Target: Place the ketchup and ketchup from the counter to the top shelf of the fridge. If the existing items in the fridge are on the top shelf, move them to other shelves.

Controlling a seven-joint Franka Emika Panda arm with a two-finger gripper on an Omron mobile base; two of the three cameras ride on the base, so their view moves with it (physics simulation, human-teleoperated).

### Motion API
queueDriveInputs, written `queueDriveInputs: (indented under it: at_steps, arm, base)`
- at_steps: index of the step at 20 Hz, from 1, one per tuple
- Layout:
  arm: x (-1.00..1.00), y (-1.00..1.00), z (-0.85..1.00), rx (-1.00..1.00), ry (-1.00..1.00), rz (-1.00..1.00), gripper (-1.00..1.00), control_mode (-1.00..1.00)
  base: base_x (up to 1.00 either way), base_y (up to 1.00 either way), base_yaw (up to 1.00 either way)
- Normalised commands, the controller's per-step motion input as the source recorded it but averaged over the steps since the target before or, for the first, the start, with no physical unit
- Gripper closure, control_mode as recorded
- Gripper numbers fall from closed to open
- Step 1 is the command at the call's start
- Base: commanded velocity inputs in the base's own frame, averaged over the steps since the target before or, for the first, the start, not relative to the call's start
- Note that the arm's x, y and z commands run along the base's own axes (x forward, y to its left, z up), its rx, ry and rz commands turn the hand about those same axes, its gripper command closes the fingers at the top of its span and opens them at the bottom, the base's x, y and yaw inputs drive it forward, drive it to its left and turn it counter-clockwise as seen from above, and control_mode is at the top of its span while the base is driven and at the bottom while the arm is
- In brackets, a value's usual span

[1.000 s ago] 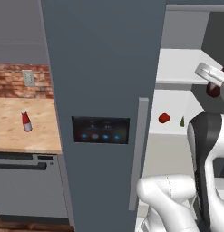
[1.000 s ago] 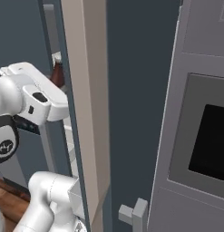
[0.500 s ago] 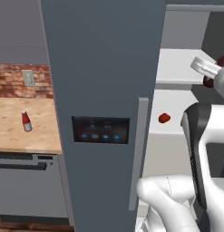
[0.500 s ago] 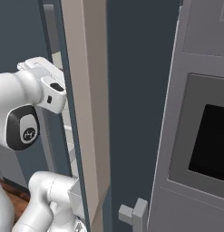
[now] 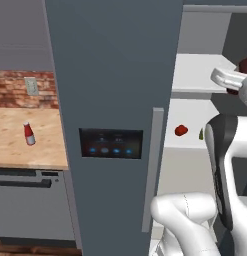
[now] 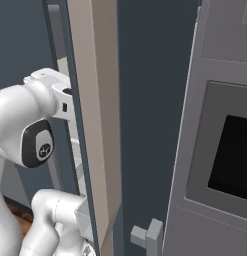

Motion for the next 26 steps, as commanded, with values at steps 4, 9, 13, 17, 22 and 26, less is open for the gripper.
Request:
queueDriveInputs:
  at_steps: [4, 9, 13, 17, 22, 26]
  arm:
    - [0.01, -0.02, 0.02, -0.15, 0.00, 0.00, 1.00, -1.00]
    - [0.01, -0.01, 0.00, -0.12, 0.06, -0.01, 1.00, -1.00]
    - [0.04, -0.11, 0.02, -0.08, 0.12, 0.00, 1.00, -1.00]
    - [0.01, -0.03, 0.03, -0.05, 0.16, 0.00, 1.00, -1.00]
    - [0.05, 0.00, 0.00, 0.00, 0.05, 0.00, 1.00, -1.00]
    - [0.12, -0.03, 0.00, 0.00, 0.00, 0.00, 1.00, -1.00]
  base:
    - [0.00, 0.00, 0.00]
    - [0.00, 0.00, 0.00]
    - [0.00, 0.00, 0.00]
    - [0.00, 0.00, 0.00]
    - [0.00, 0.00, 0.00]
    - [0.00, 0.00, 0.00]
